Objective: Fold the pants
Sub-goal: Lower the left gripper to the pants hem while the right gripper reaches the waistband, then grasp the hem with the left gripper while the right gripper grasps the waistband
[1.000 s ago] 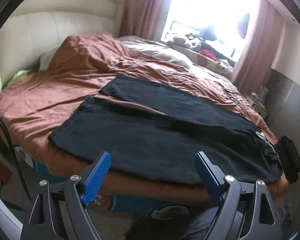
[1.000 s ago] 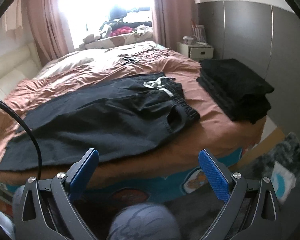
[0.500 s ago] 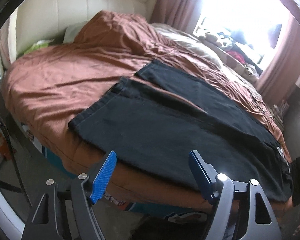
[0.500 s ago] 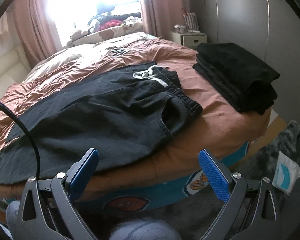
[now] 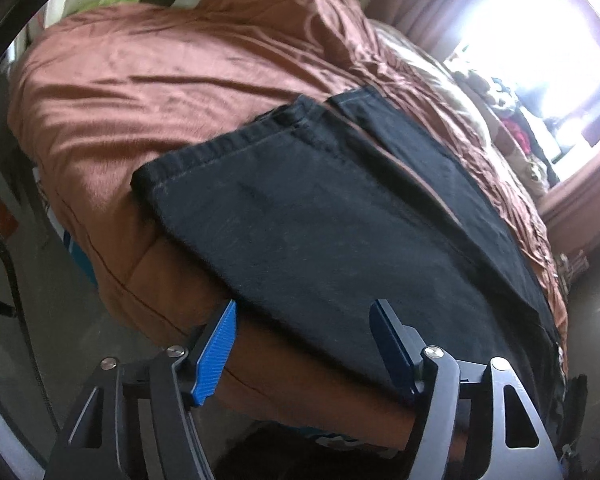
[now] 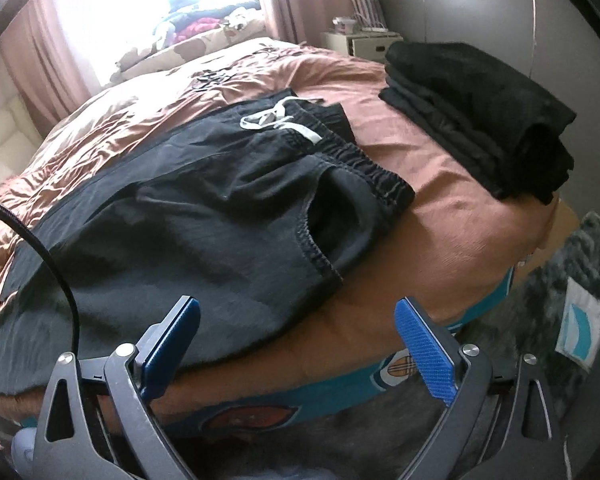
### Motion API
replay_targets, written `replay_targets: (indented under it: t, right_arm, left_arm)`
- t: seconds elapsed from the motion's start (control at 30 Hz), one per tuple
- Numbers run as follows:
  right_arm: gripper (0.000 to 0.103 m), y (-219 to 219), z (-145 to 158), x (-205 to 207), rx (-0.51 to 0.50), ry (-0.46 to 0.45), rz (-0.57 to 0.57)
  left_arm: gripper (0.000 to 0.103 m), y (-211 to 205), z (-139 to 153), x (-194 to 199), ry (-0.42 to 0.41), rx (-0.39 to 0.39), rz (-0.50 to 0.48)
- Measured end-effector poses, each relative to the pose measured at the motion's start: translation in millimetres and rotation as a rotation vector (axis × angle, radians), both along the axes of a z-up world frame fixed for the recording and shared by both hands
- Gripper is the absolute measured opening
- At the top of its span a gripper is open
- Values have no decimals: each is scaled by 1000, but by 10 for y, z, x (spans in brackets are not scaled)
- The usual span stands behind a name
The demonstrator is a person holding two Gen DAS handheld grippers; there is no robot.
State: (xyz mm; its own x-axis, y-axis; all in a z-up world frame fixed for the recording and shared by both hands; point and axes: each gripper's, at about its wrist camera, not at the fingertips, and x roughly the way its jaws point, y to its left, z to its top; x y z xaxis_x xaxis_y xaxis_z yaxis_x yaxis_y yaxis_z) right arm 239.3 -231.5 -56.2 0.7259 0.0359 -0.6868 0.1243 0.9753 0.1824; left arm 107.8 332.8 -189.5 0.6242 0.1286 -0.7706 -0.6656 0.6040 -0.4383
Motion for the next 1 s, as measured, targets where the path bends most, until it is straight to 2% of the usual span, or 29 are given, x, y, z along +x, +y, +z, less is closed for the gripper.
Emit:
replay_targets:
  t: [0.1, 0.2, 0.37, 0.43, 0.7, 0.87, 1.0]
  right_arm:
    - [92, -62, -87, 116, 34, 10, 4]
    - [85, -141, -175, 198, 78, 28, -2]
    - [80, -350, -289, 308, 195, 26, -21]
    - [79, -451, -312, 329, 238, 17, -28]
    - [72, -801, -422, 461, 391, -25, -35]
    - [63, -1048, -617, 660, 557, -33, -9]
    - [62, -1222, -765, 802, 668, -53, 13]
  left_arm:
    - [62, 56, -29, 5, -14, 4, 31]
    - [50, 122, -19, 23, -4, 19, 65]
    - [12, 258, -16, 5, -4, 23, 129]
    - [7, 305, -4, -11, -11, 22, 151]
    - [2, 340, 135, 50, -21, 70, 197]
    - [2, 332, 262, 139, -28, 100, 200]
    - [2, 314, 339, 192, -20, 122, 197]
